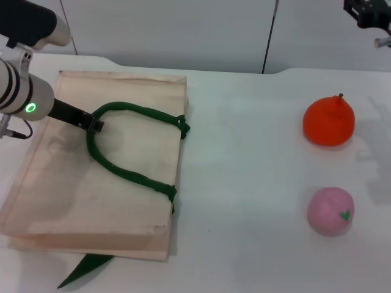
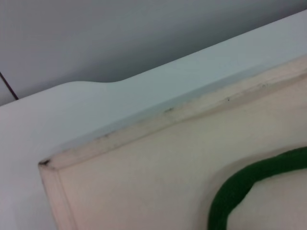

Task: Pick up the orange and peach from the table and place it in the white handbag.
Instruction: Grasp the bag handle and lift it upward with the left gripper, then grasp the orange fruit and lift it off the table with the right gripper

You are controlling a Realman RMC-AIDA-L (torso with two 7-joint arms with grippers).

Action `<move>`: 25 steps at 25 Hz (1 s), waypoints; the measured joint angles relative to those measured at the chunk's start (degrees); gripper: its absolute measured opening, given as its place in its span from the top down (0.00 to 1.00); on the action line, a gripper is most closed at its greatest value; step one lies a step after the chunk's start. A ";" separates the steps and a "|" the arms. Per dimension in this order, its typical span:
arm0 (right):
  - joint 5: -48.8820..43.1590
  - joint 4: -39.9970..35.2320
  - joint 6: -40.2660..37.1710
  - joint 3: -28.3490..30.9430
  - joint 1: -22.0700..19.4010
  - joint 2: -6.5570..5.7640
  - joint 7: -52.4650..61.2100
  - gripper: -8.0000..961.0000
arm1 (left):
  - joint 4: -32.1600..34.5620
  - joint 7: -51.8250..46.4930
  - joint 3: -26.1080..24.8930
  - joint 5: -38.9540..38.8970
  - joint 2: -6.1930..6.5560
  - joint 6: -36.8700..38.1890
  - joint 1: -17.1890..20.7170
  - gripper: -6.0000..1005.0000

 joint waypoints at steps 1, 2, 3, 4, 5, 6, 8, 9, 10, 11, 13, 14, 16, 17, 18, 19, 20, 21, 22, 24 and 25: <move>0.00 -0.02 0.00 -0.02 0.00 0.00 -0.01 0.24 | -0.48 0.00 0.00 0.00 0.03 0.40 -0.10 0.65; 0.00 -0.04 0.00 -0.04 0.00 0.00 -0.02 0.24 | -0.98 0.01 0.02 0.00 0.05 0.79 -0.22 0.65; 0.00 -0.07 0.00 -0.04 0.00 0.00 -0.03 0.24 | -1.45 0.04 0.02 0.03 0.08 1.09 -0.39 0.65; 0.00 -0.17 0.00 -0.05 0.00 0.00 -0.03 0.24 | -1.93 0.07 0.03 0.13 0.09 1.42 -0.59 0.65; 0.00 -0.27 0.00 -0.08 0.00 0.00 -0.03 0.24 | -2.30 0.10 0.03 0.31 0.09 1.69 -0.80 0.65; 0.00 -0.37 0.00 -0.12 0.00 0.00 -0.03 0.24 | -2.58 0.19 0.03 0.49 0.09 1.86 -0.98 0.65; 0.00 -0.44 0.00 -0.21 0.00 0.00 -0.04 0.24 | -3.13 0.46 0.02 0.78 0.03 2.20 -1.36 0.65; 0.00 -0.44 0.00 -0.25 0.00 0.00 -0.04 0.24 | -3.47 0.56 0.03 0.84 -0.03 2.41 -1.57 0.65; 0.00 -0.44 0.00 -0.32 0.00 0.00 -0.05 0.24 | -3.70 0.64 0.03 0.84 -0.07 2.62 -1.72 0.65; 0.00 -0.44 0.00 -0.39 0.00 0.00 -0.05 0.24 | -3.86 0.65 0.03 0.84 -0.09 2.92 -1.78 0.65; 0.00 -0.44 0.00 -0.59 0.00 0.00 -0.06 0.24 | -4.04 0.66 0.03 0.84 -0.18 3.54 -1.83 0.65; 0.00 -0.44 0.00 -0.66 0.00 0.00 -0.06 0.24 | -4.15 0.62 0.03 0.84 -0.22 3.87 -1.87 0.66; 0.00 -0.44 0.00 -0.69 0.00 0.00 -0.06 0.24 | -4.50 0.52 0.02 0.80 -0.25 4.32 -2.05 0.67; 0.00 -0.44 0.00 -0.69 0.00 0.00 -0.07 0.24 | -4.85 0.51 0.02 0.78 -0.26 4.56 -2.25 0.68; 0.00 -0.44 0.00 -0.69 0.00 0.00 -0.07 0.24 | -5.18 0.53 0.02 0.77 -0.27 4.71 -2.43 0.69; 0.00 -0.44 0.00 -0.69 0.00 0.00 -0.07 0.24 | -5.70 0.59 0.02 0.77 -0.27 4.98 -2.74 0.69; 0.00 -0.44 0.00 -0.69 0.00 0.00 -0.07 0.24 | -5.98 0.61 0.03 0.77 -0.27 5.20 -2.88 0.69; 0.00 -0.43 0.00 -0.69 0.00 0.00 -0.07 0.24 | -6.44 0.61 0.04 0.77 -0.28 5.60 -3.12 0.69; -0.01 -0.43 0.00 -0.69 0.00 0.00 -0.07 0.24 | -6.96 0.61 0.06 0.66 -0.27 6.11 -3.33 0.69; -0.03 -0.43 0.00 -0.73 0.00 0.00 -0.07 0.24 | -7.84 0.57 0.09 0.42 -0.28 7.29 -3.65 0.70; -0.03 -0.44 0.00 -0.75 0.00 0.00 -0.07 0.24 | -8.31 0.52 0.10 0.33 -0.28 7.90 -3.81 0.74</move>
